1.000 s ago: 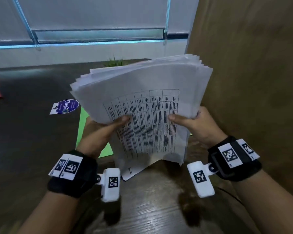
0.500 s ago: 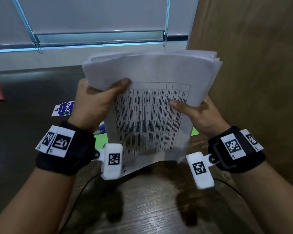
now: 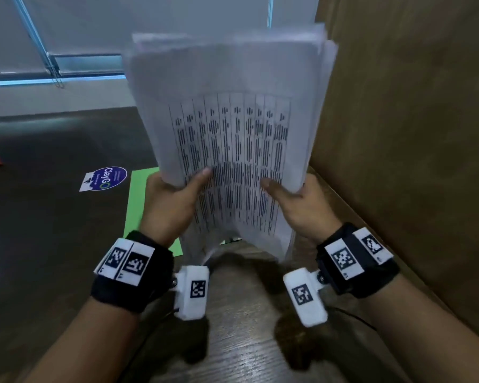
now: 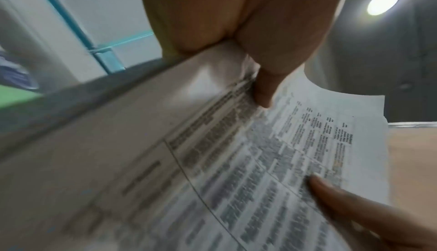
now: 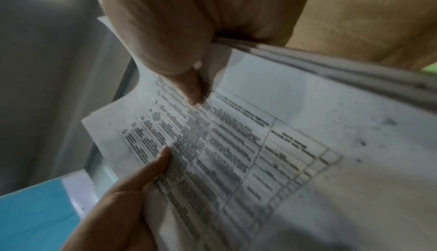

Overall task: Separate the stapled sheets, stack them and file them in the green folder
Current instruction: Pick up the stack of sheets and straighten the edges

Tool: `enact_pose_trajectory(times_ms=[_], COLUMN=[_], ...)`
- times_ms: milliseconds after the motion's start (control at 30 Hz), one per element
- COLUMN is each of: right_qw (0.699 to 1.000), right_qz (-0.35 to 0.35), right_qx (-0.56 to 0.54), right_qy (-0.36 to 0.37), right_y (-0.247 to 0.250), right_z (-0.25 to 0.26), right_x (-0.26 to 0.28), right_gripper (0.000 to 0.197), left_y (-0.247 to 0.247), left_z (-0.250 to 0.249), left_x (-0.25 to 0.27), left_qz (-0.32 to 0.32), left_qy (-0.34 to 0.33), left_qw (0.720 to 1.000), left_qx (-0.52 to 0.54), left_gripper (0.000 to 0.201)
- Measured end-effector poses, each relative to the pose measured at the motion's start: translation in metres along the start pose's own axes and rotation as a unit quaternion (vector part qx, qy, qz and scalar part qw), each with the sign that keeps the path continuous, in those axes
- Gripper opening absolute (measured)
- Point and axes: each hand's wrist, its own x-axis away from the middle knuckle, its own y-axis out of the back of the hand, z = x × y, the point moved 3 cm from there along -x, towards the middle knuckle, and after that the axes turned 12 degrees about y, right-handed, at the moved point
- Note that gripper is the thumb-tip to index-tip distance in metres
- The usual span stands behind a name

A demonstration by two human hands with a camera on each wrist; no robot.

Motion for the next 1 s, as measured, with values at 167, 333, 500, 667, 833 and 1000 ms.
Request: enact_pose_trajectory(times_ms=[167, 333, 500, 667, 833, 1000], right_qw=[0.999, 0.985, 0.998, 0.988, 0.984, 0.992], right_qz=[-0.028, 0.022, 0.039, 0.041, 0.031, 0.033], right_qx=[-0.008, 0.033, 0.026, 0.048, 0.047, 0.020], right_qy=[-0.029, -0.169, -0.046, -0.143, -0.170, -0.117], right_y=[0.001, -0.002, 0.003, -0.005, -0.001, 0.000], right_z=[-0.022, -0.066, -0.033, -0.071, -0.072, -0.050], right_x=[0.016, 0.042, 0.016, 0.042, 0.043, 0.033], right_gripper=[0.025, 0.019, 0.021, 0.011, 0.015, 0.008], left_y=[0.003, 0.003, 0.007, -0.001, -0.001, 0.010], left_z=[0.019, 0.064, 0.038, 0.077, 0.088, 0.058], left_x=[0.013, 0.022, 0.002, 0.022, 0.026, 0.016], left_qz=[0.030, 0.052, 0.014, 0.029, 0.048, 0.027], left_qy=[0.019, 0.146, 0.098, 0.151, 0.167, 0.125], left_qw=[0.999, 0.988, 0.995, 0.988, 0.984, 0.991], left_qx=[0.002, -0.001, 0.030, -0.014, -0.028, 0.031], left_gripper=[0.026, 0.019, 0.016, 0.019, 0.020, 0.033])
